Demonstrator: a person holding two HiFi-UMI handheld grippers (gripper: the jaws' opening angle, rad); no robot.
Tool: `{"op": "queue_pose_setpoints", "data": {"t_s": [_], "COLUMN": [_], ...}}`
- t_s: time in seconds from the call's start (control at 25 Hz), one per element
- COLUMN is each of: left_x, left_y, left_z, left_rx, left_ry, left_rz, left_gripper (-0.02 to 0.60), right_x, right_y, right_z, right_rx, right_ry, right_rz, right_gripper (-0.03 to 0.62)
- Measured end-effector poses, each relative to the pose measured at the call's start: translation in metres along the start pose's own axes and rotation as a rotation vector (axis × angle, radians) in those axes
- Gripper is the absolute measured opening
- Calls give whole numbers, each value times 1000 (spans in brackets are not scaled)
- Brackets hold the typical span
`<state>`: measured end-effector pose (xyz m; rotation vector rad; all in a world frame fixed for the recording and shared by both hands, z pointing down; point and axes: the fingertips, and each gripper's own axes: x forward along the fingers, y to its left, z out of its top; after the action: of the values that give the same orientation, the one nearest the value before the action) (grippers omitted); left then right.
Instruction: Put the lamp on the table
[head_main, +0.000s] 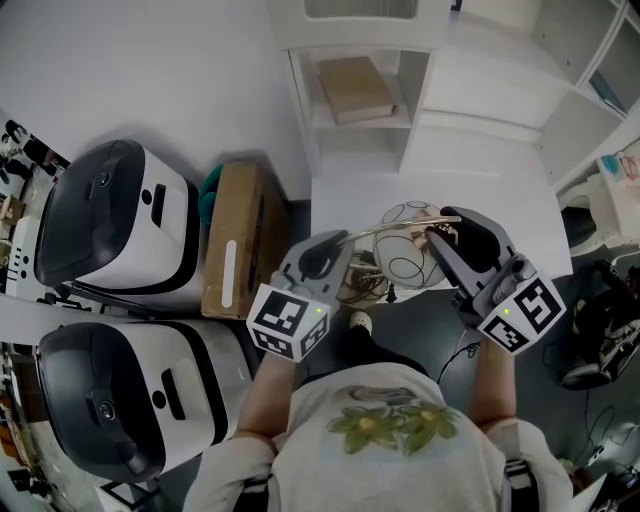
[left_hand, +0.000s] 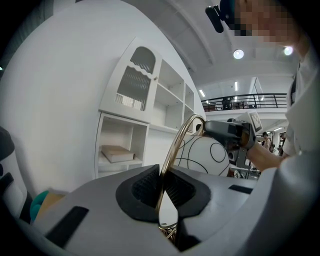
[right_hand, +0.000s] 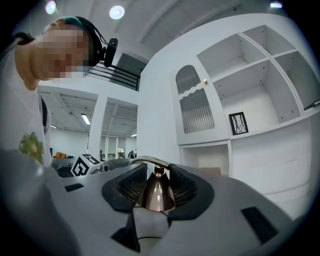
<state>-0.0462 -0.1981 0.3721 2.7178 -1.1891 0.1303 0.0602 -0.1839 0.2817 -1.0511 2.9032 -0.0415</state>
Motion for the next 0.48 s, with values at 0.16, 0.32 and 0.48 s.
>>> {"op": "queue_pose_setpoints", "data": {"t_s": [0.16,0.32,0.48], "left_x": [8,17,24], "left_y": [5,10,16], "left_z": [1,-2,-5], "left_rx": [-5,-16,-25], "left_ry": [4,13,22], "left_rz": [2,5,7], "left_gripper": [41,41,41], "right_x": [5,10,15], "right_y": [-9,-17,-24], "right_z": [0,-4,-7], "right_rx": [-2,-1,4], "right_ry": [2,11,18], "right_rz": [1,2,4], "right_gripper": [157,158,157]}}
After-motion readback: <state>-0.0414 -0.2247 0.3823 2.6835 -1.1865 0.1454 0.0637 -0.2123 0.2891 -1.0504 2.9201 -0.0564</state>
